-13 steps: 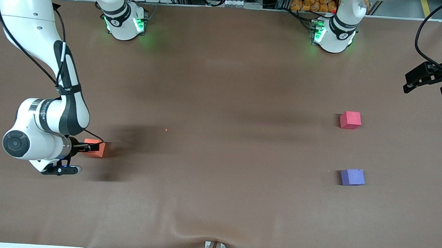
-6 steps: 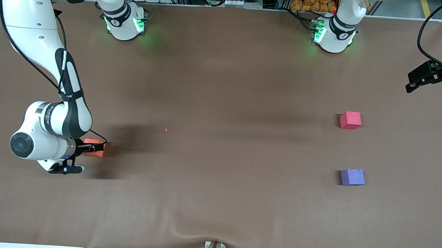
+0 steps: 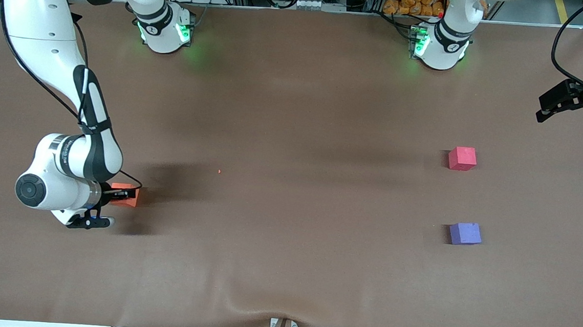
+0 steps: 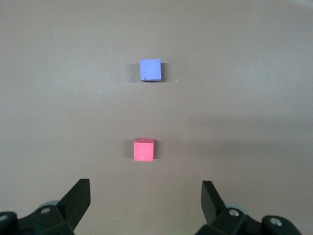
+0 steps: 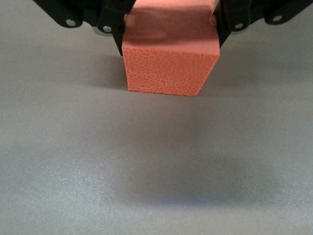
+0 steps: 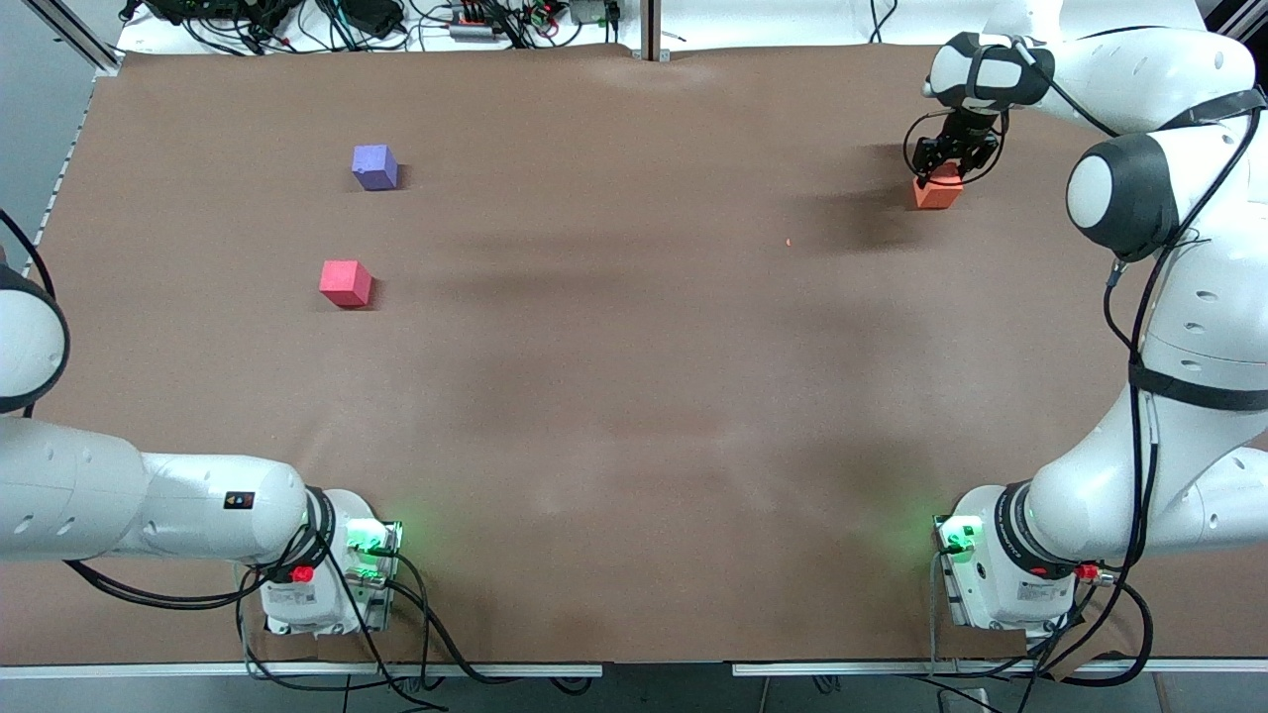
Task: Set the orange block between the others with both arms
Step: 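Carry the orange cube to mid-table with the right gripper and release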
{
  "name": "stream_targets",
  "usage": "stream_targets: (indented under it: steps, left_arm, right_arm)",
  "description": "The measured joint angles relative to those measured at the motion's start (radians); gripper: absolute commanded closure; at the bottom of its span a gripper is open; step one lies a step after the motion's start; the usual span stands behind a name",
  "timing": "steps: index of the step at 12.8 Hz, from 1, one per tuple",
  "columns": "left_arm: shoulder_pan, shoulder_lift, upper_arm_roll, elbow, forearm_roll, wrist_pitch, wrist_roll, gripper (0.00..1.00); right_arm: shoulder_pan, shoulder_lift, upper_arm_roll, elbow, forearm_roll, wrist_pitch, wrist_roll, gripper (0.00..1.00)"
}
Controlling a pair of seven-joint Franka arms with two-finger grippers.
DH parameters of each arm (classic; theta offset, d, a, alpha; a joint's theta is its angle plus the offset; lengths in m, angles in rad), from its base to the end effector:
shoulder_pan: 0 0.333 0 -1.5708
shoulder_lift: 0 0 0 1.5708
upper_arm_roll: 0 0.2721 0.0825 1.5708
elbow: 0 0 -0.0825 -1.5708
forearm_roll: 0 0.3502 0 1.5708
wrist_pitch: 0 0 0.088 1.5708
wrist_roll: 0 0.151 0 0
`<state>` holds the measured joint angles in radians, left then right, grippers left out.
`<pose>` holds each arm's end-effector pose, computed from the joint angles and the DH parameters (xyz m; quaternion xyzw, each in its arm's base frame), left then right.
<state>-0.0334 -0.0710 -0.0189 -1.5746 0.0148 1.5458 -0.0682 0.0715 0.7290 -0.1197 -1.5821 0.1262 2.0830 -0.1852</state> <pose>0.5006 -0.0242 0.5690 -0.9997 -0.0083 -0.0215 0.0068 0.6095 -0.0151 0.1411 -0.9930 -0.0418 0.1085 0.0228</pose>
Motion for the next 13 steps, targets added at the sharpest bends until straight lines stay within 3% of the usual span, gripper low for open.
stream_targets:
  steps: [4, 8, 11, 13]
  left_arm:
    - [0.0, 0.0, 0.0, 0.0, 0.0, 0.004, 0.0, 0.0]
    - [0.001, 0.0, 0.0, 0.0, 0.0, 0.005, 0.0, 0.0]
    - [0.001, 0.001, 0.001, 0.0, 0.0, 0.005, 0.0, 0.0]
    - [0.001, 0.003, 0.001, -0.001, 0.0, 0.005, 0.0, 0.0]
  right_arm:
    - [0.001, -0.014, 0.005, 0.015, 0.007, 0.02, 0.0, 0.46]
    - [0.029, -0.092, 0.061, 0.055, 0.012, 0.02, 0.055, 0.46]
    - [0.137, -0.121, 0.091, 0.073, 0.018, 0.02, 0.261, 0.46]
    - [0.234, -0.123, 0.111, 0.076, 0.068, 0.021, 0.422, 0.46]
